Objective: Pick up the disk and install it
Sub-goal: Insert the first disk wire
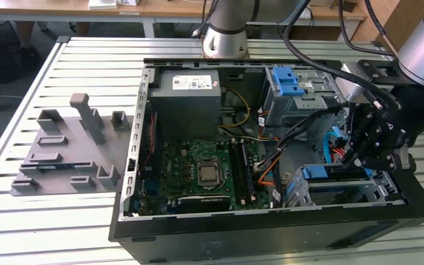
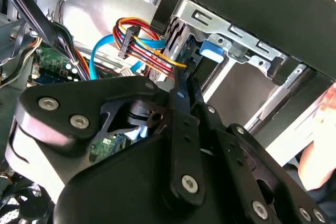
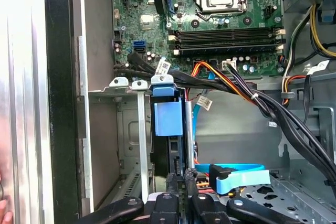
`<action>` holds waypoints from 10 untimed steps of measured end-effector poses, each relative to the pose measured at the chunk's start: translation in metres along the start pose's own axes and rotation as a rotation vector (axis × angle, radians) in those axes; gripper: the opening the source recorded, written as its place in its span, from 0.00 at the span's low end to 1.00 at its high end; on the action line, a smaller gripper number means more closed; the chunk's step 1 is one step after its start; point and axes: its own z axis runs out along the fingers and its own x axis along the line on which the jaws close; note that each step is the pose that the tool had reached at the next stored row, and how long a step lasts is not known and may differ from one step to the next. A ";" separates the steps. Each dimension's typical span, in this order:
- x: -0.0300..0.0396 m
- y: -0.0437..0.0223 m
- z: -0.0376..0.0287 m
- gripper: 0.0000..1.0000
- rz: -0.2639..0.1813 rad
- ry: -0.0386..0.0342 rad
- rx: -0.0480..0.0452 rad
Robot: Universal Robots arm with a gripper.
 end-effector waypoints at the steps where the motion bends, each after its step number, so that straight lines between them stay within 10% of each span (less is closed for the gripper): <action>1: 0.0000 0.0000 0.0000 0.16 0.000 0.0000 0.0000; 10: 0.0000 0.0000 -0.0006 0.24 0.000 -0.0001 -0.0002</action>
